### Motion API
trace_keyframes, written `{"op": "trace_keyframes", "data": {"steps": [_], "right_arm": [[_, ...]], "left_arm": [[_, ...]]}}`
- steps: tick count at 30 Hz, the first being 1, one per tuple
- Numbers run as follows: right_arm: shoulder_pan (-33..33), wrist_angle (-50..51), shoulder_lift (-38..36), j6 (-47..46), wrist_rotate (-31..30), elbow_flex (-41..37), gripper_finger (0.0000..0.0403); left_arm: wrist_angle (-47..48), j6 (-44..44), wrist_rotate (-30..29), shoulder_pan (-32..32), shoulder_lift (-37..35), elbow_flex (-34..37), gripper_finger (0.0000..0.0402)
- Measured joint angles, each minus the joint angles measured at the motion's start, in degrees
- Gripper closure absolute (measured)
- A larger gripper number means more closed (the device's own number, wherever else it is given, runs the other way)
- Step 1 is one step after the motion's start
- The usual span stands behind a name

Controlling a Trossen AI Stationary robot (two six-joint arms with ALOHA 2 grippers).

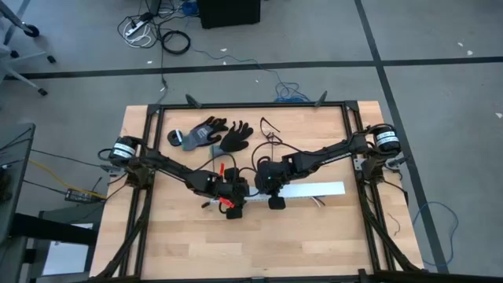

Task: Ziptie cables
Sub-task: Close the white cable duct

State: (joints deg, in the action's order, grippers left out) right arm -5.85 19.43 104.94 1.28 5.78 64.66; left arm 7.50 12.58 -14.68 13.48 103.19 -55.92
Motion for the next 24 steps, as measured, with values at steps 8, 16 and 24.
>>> {"op": "trace_keyframes", "data": {"steps": [8,16,24], "right_arm": [[-0.19,0.88,0.05,-0.2,-0.16,0.09,0.0402],[-0.17,1.65,-0.01,-0.98,1.39,0.01,0.0403],[0.24,1.2,0.0,-2.42,2.1,-0.1,0.0403]], "left_arm": [[3.52,0.76,2.62,-0.37,-2.82,1.15,0.011],[-9.0,7.34,7.04,-0.32,-5.19,11.04,0.0108],[-9.2,7.3,8.05,-0.26,-5.33,11.78,0.014]]}}
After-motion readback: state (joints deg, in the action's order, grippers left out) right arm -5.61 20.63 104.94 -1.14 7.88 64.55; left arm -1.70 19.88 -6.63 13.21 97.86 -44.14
